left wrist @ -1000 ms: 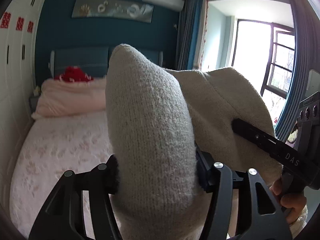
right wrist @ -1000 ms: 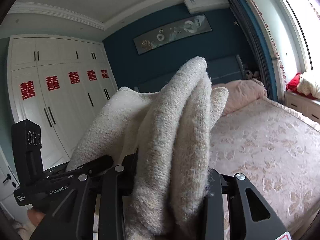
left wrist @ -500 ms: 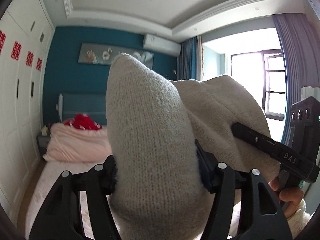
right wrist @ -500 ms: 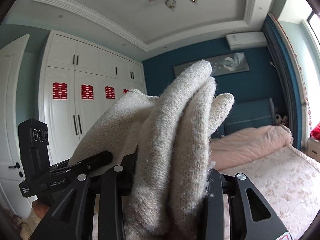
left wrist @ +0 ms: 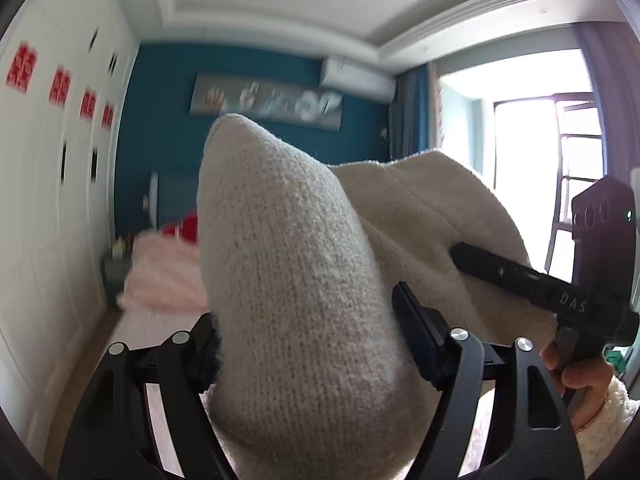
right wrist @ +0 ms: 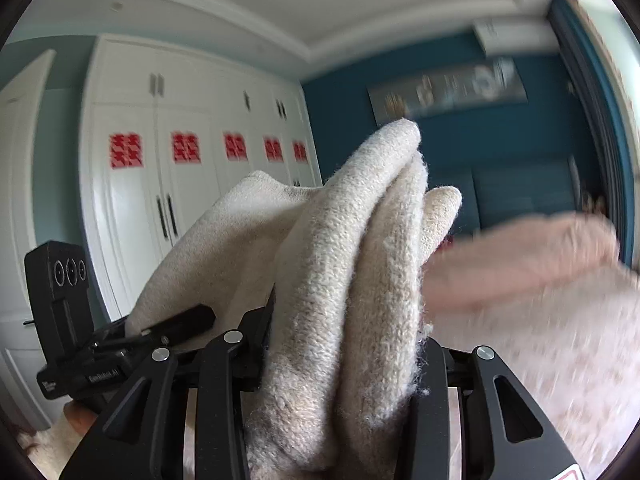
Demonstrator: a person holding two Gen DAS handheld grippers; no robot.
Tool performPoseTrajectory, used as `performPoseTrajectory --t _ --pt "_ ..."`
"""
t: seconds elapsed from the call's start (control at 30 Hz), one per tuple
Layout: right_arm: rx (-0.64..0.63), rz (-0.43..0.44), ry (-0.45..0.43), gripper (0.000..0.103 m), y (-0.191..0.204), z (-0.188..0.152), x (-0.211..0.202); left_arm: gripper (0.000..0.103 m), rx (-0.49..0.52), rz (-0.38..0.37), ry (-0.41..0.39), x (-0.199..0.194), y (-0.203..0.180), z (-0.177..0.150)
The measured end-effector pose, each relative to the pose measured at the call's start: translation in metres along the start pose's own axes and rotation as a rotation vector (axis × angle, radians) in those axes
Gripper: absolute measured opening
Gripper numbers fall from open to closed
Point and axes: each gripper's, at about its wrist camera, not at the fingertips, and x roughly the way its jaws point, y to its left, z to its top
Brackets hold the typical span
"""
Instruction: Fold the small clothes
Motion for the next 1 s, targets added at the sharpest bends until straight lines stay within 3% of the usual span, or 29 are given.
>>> performPoseTrajectory --t 0.2,0.27,0.37,0.5,0.57,0.67,0.77,0.8,0.87,0.93,1.0 --pt "0.162 -0.034 0.256 0.037 -0.053 -0.108 0.087 0.062 -0.182 0.035 0.247 0.076 0.070 -0.093" --pt "0.178 -0.058 0.327 0.036 -0.060 -0.135 0.108 0.059 -0.243 0.055 0.342 0.099 0.088 -0.128" --pt "0.195 -0.069 0.393 0.036 -0.065 -0.161 0.129 0.058 -0.279 0.081 0.418 0.117 0.103 -0.160" --pt "0.193 -0.072 0.418 0.037 -0.063 -0.177 0.146 0.058 -0.279 0.104 0.407 0.121 0.112 -0.169" --pt "0.202 -0.093 0.461 0.040 -0.069 -0.196 0.164 0.063 -0.258 0.135 0.418 0.126 0.116 -0.183" --pt "0.268 -0.154 0.581 0.043 -0.098 -0.253 0.187 0.070 -0.231 0.175 0.509 0.148 0.126 -0.236" --pt "0.324 -0.291 0.671 0.043 -0.128 -0.304 0.172 0.066 -0.235 0.282 0.672 0.151 0.147 -0.303" --pt "0.347 -0.306 0.666 0.043 -0.134 -0.308 0.161 0.066 -0.267 0.289 0.695 0.143 0.153 -0.313" --pt "0.366 -0.333 0.629 0.037 -0.136 -0.302 0.137 0.066 -0.350 0.289 0.659 0.116 0.162 -0.314" --pt "0.353 -0.277 0.595 0.029 -0.124 -0.285 0.126 0.066 -0.347 0.323 0.650 0.105 0.158 -0.301" --pt "0.303 -0.216 0.582 0.027 -0.103 -0.272 0.132 0.066 -0.364 0.295 0.619 0.102 0.144 -0.284"
